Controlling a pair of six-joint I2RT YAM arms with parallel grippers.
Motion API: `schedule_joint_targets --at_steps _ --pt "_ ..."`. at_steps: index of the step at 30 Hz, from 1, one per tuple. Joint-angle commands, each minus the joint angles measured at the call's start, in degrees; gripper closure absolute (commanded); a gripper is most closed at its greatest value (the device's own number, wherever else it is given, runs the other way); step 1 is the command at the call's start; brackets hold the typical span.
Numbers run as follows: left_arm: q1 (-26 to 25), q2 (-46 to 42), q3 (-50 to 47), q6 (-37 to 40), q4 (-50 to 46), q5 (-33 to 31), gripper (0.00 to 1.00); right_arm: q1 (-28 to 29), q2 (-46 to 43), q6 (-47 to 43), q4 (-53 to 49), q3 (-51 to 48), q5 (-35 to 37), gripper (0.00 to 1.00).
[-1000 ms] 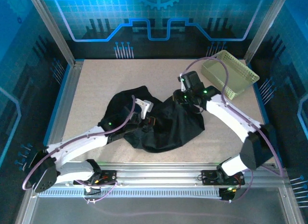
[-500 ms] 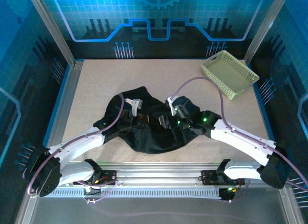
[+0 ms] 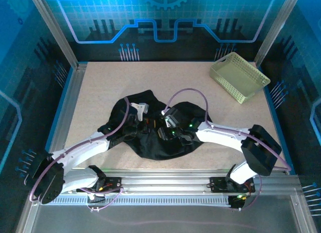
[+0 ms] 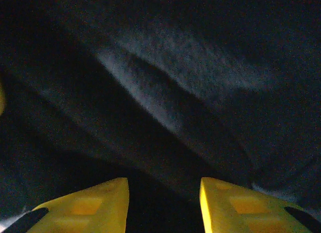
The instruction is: Fold the inside-out t-shirt
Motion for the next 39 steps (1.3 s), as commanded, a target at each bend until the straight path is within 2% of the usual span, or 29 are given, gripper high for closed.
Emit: schedule_joint_targets --at_steps 1,6,8,13,16,19,22,24,25,28,31,34,39 --pt "0.5 -2.0 -0.5 -0.3 0.5 0.6 1.0 0.5 2.3 -1.4 2.1 2.5 2.3 0.58" --pt "0.6 -2.9 -0.4 0.0 0.0 0.2 1.0 0.6 5.6 -1.7 2.7 4.1 3.2 0.66" --pt "0.6 -2.9 -0.1 0.3 -0.4 -0.2 1.0 0.7 5.2 -2.0 1.8 4.8 4.1 0.79" --pt "1.3 -0.6 2.9 2.3 -6.2 -6.3 1.0 1.7 -1.9 -4.1 -4.8 5.9 6.0 0.99" --pt "3.7 2.6 5.0 2.9 -9.3 -8.1 1.0 1.7 -9.1 -4.9 -8.9 5.4 6.3 1.0" --pt "5.1 6.0 7.2 3.9 -10.9 -9.6 0.86 0.2 -15.3 -4.1 -11.8 5.4 3.3 1.0" --pt "5.1 10.0 12.3 5.0 -17.3 -14.1 0.64 -2.2 -17.9 -2.0 -13.0 6.2 -2.7 1.0" --pt "4.8 11.7 15.4 5.7 -22.0 -16.7 0.58 -3.3 -18.2 -0.3 -12.8 6.9 -5.9 1.0" --pt "3.9 11.3 16.1 6.3 -23.7 -18.4 0.53 -3.5 -18.2 0.6 -12.5 7.4 -6.6 1.0" --pt "-3.3 4.6 14.0 8.5 -23.3 -27.5 0.3 -3.9 -17.4 2.2 -12.3 9.2 -7.4 1.0" --pt "-7.2 -4.4 8.4 6.4 -18.7 -27.7 0.24 -4.2 -17.0 2.5 -10.8 9.6 -8.7 1.0" --pt "-7.7 -11.9 0.3 3.2 -9.4 -21.0 0.18 -4.3 -17.4 2.6 -9.3 9.6 -10.1 1.0" --pt "-9.0 -13.1 -4.1 0.9 -2.2 -16.7 0.15 -4.0 -18.0 2.1 -8.6 9.8 -11.2 1.0"
